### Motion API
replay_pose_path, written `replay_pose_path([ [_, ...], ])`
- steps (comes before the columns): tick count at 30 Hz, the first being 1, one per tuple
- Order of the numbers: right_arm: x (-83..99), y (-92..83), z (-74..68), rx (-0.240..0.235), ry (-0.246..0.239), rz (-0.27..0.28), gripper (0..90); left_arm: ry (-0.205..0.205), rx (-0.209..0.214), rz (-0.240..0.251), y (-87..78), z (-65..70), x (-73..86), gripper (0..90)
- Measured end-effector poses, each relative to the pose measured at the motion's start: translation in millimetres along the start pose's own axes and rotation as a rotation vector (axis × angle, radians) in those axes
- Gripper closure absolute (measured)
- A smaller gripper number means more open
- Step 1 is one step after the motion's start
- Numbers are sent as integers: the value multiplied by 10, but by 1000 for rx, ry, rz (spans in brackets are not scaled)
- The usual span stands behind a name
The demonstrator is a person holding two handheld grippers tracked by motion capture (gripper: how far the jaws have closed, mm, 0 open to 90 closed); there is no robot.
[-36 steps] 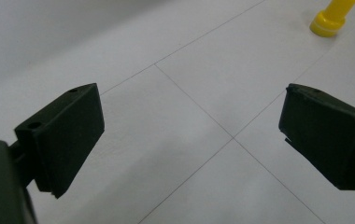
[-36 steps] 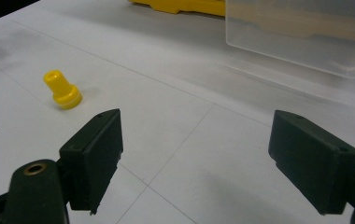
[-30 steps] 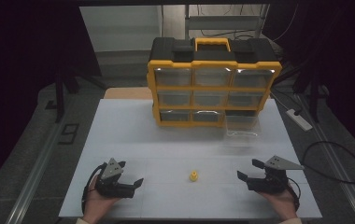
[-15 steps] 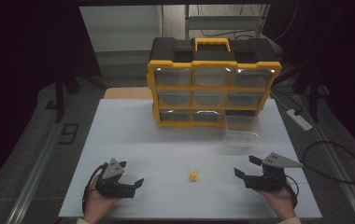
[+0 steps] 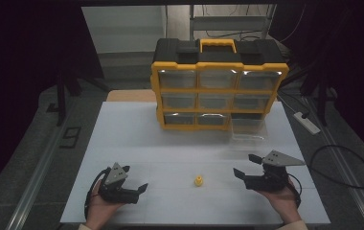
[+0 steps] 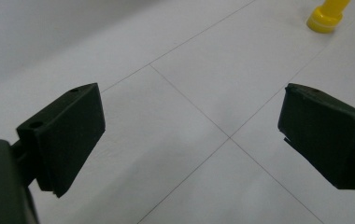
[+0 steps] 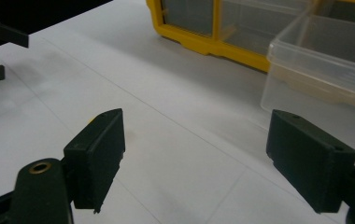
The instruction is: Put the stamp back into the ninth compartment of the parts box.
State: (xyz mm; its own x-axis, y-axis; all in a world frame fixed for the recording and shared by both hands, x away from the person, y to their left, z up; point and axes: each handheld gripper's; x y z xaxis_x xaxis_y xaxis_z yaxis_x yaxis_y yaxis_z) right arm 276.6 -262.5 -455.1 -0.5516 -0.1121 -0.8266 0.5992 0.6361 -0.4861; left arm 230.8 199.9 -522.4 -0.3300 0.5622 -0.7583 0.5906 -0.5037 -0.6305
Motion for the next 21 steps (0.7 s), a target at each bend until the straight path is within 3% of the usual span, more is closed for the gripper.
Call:
replay_pose_path([
  [12, -187, 176, -238, -54, -42, -17, 218, -1, 1, 1, 2, 0, 3, 75],
  [21, -195, 299, -309, -68, -48, -64, 220, -2, 6, 2, 6, -1, 3, 75],
])
Point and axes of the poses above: each handheld gripper's, and its own axes: y roughly forward along the jaws, x roughly out of its underside, z roughly to its right, and after that the axes turned 15 degrees about y, right-handed
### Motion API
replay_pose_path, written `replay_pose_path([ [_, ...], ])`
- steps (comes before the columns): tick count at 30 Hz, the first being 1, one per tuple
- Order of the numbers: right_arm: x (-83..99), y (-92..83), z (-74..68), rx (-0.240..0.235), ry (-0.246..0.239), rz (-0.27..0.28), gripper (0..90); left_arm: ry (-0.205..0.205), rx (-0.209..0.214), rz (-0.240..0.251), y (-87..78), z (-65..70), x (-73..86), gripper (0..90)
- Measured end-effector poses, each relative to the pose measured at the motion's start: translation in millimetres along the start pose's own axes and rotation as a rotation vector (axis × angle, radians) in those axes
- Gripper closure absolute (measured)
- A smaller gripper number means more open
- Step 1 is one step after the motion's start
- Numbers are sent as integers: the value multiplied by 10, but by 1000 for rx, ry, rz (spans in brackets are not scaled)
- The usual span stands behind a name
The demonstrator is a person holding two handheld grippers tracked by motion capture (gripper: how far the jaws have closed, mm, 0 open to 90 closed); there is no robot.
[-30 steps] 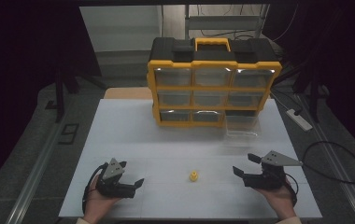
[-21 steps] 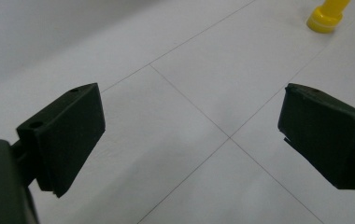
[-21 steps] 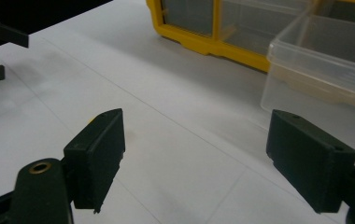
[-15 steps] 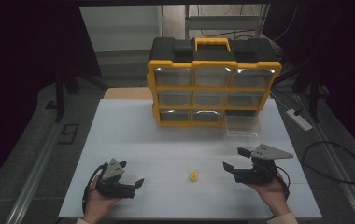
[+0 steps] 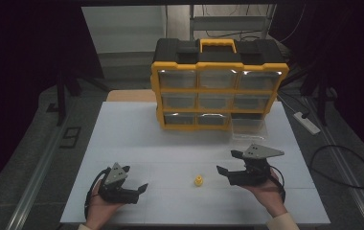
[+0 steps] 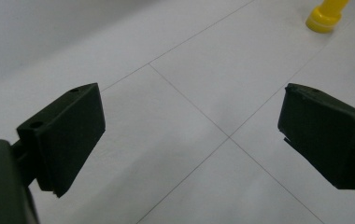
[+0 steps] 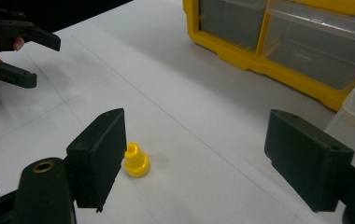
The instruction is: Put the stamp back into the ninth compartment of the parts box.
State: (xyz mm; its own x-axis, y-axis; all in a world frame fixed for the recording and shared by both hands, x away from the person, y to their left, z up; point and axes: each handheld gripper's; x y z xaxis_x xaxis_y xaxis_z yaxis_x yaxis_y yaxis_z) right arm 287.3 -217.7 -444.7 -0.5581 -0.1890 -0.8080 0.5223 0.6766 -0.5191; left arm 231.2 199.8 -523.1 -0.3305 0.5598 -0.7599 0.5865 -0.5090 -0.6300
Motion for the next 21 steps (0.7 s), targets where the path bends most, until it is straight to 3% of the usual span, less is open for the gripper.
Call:
replay_pose_path([
  [10, -17, 85, -91, -24, -26, -31, 233, 2, 2, -2, 4, 3, -1, 75],
  [21, -18, 240, -211, -59, -62, -101, 250, 6, 5, -3, 7, 5, -4, 76],
])
Point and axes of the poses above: each handheld gripper's, and its own axes: y roughly forward along the jaws, x roughly out of its underside, z roughly to its right, and after that the axes turned 15 degrees about y, right-handed
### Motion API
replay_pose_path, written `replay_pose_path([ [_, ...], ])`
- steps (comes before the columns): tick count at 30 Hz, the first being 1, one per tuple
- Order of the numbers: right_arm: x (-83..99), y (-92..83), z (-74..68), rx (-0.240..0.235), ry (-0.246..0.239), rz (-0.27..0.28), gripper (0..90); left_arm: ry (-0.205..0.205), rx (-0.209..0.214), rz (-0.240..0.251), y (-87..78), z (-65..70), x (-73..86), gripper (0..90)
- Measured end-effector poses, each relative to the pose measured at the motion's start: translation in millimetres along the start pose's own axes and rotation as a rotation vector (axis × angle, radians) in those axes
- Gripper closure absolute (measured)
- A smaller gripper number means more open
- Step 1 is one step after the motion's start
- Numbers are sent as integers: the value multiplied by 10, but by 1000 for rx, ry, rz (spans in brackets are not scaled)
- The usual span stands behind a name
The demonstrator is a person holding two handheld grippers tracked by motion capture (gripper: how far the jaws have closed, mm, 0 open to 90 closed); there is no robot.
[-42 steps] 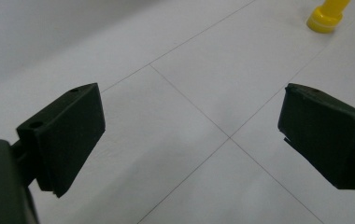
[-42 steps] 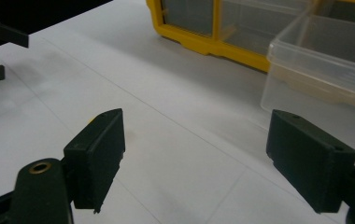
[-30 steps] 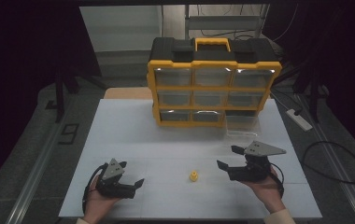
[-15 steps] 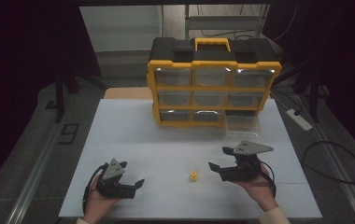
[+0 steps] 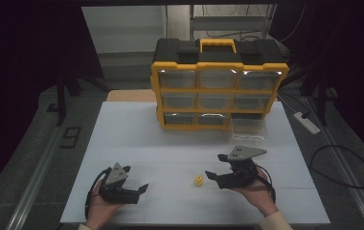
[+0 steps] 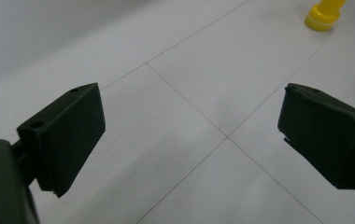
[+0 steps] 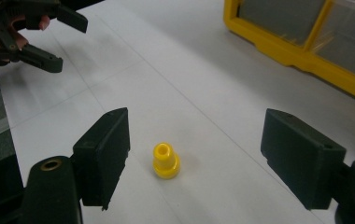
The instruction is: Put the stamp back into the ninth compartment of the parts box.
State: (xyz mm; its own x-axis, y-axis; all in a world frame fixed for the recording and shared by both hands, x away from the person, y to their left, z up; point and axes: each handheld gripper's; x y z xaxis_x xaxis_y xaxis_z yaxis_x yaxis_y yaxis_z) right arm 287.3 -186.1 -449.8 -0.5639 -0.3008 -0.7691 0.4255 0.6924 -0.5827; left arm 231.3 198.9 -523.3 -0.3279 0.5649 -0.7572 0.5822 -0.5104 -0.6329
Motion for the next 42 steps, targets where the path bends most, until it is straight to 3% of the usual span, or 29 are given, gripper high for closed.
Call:
replay_pose_path([
  [17, -93, 360, -114, -22, -45, -122, 255, -3, -3, 5, -12, -8, 5, 76],
  [28, 16, 510, -127, -8, -61, -191, 269, -3, -6, 3, -5, 0, 5, 76],
  [42, 121, 649, -92, 18, -69, -239, 270, 2, -3, -4, 1, 3, 6, 76],
])
Point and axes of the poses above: each handheld gripper's, and its own axes: y roughly forward along the jaws, x roughly out of its underside, z roughly to its right, and after that the axes turned 15 degrees about y, right-handed
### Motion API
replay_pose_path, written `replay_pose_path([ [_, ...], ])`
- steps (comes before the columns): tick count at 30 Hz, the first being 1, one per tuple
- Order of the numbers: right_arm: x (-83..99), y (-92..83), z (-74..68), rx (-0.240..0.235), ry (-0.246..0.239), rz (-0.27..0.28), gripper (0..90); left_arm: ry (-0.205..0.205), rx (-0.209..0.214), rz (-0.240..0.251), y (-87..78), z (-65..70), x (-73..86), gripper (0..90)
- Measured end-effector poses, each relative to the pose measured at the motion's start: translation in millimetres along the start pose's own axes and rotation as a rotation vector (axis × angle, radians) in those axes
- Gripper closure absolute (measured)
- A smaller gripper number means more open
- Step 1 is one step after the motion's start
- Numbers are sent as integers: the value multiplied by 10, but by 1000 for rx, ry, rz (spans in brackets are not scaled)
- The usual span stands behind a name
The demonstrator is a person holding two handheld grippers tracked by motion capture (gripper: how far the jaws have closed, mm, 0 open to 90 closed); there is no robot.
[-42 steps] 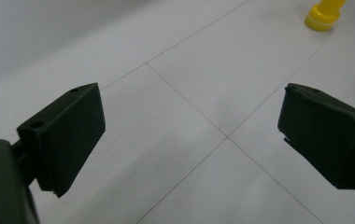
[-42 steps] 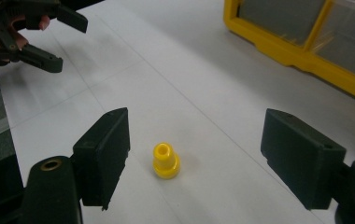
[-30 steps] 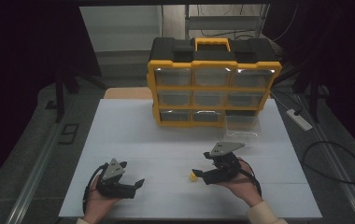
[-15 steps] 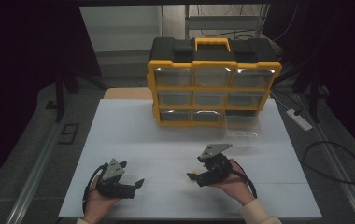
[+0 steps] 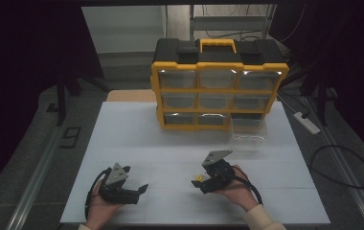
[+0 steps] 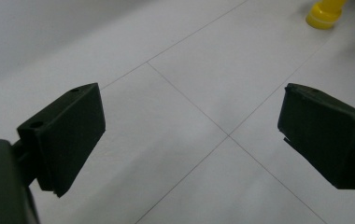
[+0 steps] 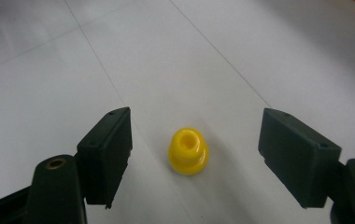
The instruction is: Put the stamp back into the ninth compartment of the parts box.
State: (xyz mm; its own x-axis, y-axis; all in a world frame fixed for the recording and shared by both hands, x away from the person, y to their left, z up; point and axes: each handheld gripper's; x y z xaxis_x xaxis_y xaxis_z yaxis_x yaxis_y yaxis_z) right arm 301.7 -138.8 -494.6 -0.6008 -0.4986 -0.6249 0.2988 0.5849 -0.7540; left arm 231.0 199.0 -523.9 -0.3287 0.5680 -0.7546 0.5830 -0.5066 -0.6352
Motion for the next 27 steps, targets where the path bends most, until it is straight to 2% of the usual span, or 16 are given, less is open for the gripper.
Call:
replay_pose_path([
  [5, 19, 37, 10, 5, -2, -15, 273, 0, 1, -1, 0, 0, 1, 76],
  [11, 30, 63, 0, 9, -23, -29, 317, 3, -1, -1, 3, 1, 1, 76],
  [18, 42, 106, -13, 18, -48, -46, 398, 6, 0, -4, 3, 2, 0, 76],
  [27, 44, 106, -10, 20, -56, -50, 534, 7, 0, -5, 3, 0, 1, 76],
])
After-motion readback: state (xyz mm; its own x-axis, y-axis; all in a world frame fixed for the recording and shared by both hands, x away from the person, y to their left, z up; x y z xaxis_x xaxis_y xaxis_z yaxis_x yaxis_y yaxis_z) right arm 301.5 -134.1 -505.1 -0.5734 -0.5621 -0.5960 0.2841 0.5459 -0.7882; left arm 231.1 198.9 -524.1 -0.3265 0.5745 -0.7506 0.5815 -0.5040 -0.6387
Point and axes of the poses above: each handheld gripper's, and its own axes: y roughly forward along the jaws, x roughly out of its underside, z roughly to its right, and after that the axes turned 15 degrees about y, right-handed
